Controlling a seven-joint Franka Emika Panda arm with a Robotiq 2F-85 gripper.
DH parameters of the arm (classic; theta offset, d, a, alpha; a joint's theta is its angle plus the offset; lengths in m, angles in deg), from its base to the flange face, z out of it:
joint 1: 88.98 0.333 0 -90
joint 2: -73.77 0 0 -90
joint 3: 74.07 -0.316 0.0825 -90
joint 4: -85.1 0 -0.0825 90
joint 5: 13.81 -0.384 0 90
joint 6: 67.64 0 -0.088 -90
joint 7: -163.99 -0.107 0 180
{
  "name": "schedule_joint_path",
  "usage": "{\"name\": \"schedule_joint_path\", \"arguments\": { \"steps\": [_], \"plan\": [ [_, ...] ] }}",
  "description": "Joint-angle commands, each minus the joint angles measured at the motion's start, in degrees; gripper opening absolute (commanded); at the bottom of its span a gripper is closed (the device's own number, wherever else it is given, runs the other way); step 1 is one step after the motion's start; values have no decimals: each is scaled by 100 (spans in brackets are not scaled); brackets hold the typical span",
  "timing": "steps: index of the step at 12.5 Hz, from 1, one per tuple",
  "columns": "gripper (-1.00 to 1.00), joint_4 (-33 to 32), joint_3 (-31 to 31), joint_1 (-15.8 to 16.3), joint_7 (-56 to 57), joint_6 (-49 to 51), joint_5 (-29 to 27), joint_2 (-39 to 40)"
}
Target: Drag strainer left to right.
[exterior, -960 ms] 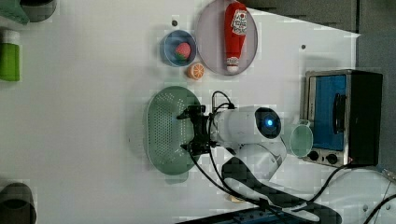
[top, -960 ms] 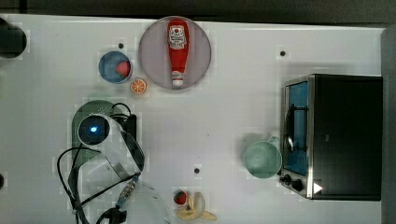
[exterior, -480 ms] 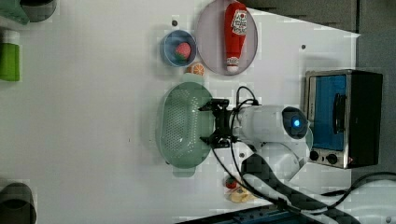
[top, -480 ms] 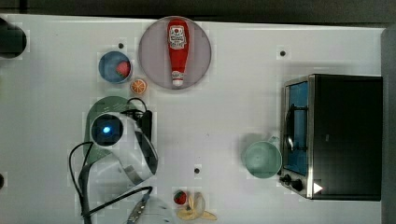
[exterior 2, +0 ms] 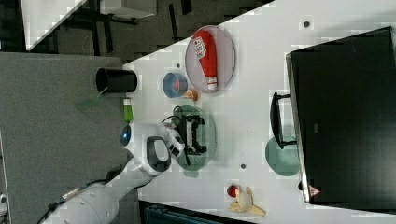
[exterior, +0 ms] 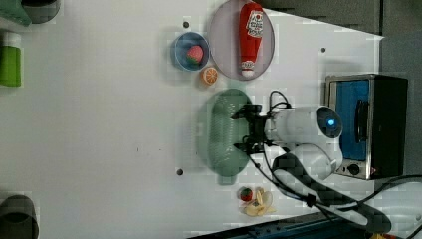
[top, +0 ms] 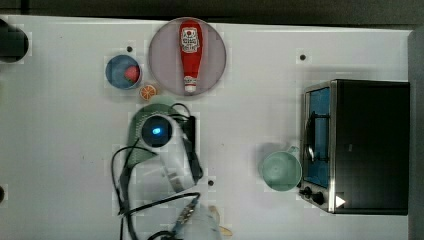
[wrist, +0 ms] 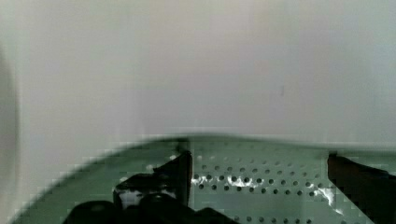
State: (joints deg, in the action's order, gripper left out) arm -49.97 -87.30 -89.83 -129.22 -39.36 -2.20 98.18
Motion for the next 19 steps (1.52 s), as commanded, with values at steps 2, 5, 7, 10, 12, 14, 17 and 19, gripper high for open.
{"name": "schedule_joint_path", "arguments": {
  "steps": [2,5,7,10,12,14,17,19],
  "plan": [
    [100,-116,262,-393,1005,-67,-5,-259],
    [100,-140,522,-527,1568,-71,-5,-290],
    [100,-147,717,-609,1766,-72,-5,-293],
    [100,-148,959,-685,1873,-97,-4,-301],
    [100,-144,1098,-710,2064,-118,-5,-305],
    [100,-133,1221,-734,2218,-120,-4,-304],
    [100,-135,1374,-743,2228,-121,-5,-304],
    [100,-127,1433,-742,2230,-153,-5,-304]
  ]
}}
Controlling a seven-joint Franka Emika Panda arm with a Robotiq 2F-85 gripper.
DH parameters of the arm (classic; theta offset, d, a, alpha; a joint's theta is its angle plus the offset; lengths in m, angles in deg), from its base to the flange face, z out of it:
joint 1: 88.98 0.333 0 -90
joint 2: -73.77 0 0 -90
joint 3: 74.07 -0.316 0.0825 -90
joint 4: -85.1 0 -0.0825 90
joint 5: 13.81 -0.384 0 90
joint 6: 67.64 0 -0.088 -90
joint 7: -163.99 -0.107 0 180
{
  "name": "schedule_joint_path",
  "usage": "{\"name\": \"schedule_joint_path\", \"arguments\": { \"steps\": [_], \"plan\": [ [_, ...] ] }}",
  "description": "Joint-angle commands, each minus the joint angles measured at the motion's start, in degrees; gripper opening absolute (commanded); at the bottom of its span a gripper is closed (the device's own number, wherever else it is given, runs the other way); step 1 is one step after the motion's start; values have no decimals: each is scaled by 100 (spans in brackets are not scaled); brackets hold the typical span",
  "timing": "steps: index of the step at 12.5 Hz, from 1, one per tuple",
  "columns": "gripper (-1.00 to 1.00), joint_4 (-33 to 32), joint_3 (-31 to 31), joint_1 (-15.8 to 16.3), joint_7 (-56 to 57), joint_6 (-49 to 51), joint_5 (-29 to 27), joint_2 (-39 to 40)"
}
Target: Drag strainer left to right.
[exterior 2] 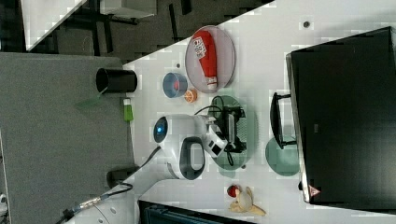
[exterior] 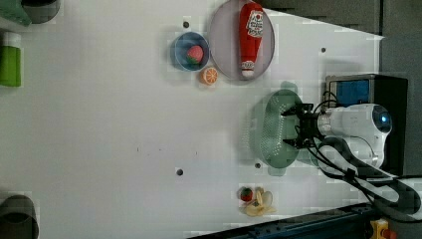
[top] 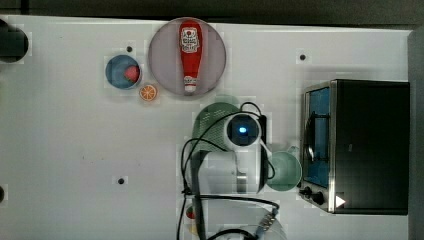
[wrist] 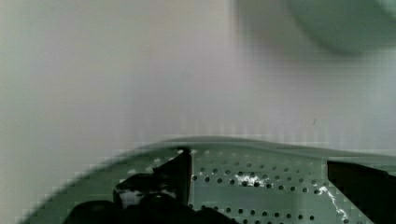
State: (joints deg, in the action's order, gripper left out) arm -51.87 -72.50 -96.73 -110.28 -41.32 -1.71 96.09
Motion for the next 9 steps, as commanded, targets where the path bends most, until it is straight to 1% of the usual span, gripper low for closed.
{"name": "schedule_joint_path", "arguments": {
  "steps": [1,3,5,7,9],
  "plan": [
    [100,70,-75,-46,334,35,-53,-104],
    [100,73,-250,-44,539,65,-53,-365],
    [100,51,-480,-44,1329,456,-71,-992],
    [100,175,-666,-41,1882,1251,-101,-1781],
    [100,421,-769,-38,2356,2201,-336,-2565]
  ]
}}
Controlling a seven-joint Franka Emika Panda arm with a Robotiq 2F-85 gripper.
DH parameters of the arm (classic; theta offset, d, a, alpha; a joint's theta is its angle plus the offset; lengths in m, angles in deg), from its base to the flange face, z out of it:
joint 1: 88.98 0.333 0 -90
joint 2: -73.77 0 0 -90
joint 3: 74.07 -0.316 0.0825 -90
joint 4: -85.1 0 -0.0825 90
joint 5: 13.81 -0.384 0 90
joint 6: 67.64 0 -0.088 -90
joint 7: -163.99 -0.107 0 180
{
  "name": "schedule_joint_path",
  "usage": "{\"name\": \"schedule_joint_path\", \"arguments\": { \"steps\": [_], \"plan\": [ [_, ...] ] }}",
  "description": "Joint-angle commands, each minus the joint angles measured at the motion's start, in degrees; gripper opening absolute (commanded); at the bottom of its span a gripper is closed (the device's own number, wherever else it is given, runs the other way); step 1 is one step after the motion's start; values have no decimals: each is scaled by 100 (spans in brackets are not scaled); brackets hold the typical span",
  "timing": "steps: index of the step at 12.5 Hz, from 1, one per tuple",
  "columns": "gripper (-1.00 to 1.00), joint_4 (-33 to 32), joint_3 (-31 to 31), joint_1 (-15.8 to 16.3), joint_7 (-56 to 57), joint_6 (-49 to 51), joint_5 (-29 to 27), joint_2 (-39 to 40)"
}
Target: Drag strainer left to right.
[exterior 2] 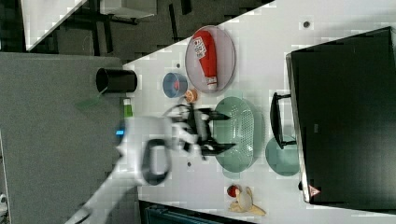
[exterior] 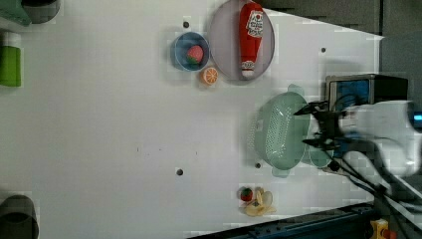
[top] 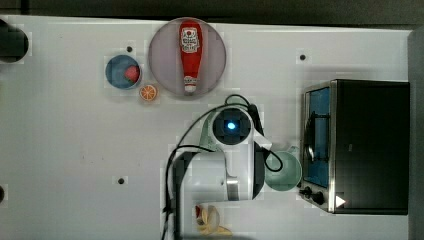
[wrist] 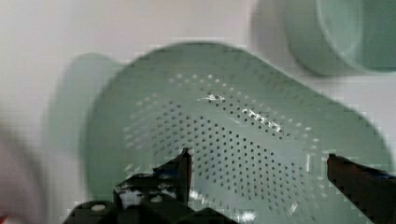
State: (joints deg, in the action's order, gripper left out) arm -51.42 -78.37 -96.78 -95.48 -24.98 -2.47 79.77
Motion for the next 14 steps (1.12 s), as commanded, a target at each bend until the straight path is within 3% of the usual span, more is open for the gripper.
{"name": "schedule_joint_path", "arguments": {
  "steps": [1,3,6,10,14],
  "plan": [
    [100,532,-204,-33,1150,1090,-520,-1297],
    [100,884,-156,-36,1810,2269,-1085,-1958],
    [100,1493,-147,-40,2975,3230,-1125,-2651],
    [100,1962,-79,-38,2974,4860,-1164,-2874],
    [100,2004,-30,-35,2974,5212,-1215,-2886]
  ]
}}
